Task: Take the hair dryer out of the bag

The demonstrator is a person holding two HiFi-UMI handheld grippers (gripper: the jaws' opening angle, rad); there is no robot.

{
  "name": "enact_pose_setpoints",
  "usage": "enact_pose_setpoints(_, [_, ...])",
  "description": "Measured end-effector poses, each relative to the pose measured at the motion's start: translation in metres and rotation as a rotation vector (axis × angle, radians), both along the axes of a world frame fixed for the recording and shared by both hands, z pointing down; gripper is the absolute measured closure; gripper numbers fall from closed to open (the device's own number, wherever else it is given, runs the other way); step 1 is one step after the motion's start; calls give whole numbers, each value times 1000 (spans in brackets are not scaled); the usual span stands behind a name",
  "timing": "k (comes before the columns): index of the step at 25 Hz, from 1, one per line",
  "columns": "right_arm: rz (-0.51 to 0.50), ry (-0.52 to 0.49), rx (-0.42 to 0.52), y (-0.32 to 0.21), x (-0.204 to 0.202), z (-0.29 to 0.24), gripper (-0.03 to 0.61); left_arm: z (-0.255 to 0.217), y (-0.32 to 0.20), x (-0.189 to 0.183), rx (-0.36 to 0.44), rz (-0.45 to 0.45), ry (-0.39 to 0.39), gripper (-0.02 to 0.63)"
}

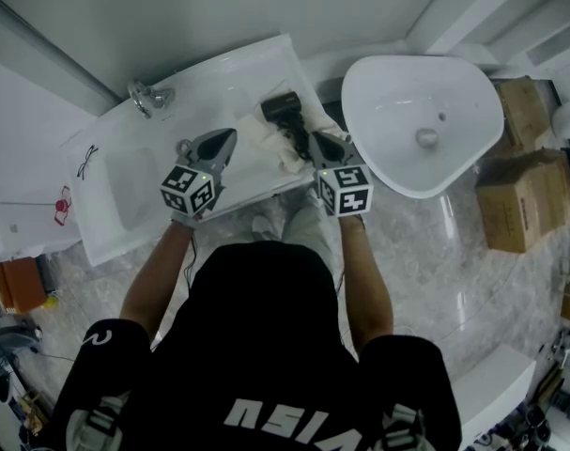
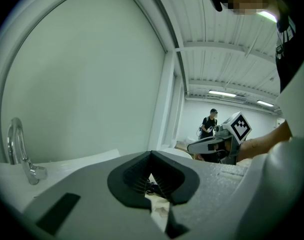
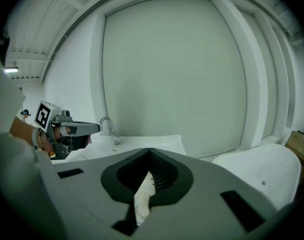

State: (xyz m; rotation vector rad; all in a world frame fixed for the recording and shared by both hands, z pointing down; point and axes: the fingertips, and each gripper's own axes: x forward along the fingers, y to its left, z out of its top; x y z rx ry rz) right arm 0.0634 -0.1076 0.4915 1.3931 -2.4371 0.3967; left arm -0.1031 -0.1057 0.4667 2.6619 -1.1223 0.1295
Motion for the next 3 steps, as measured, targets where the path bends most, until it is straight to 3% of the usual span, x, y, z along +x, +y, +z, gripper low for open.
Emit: enact_pose_setpoints(3, [2,0,-3,-1,1,1,583,0,-2,0,-2,3,-1,615])
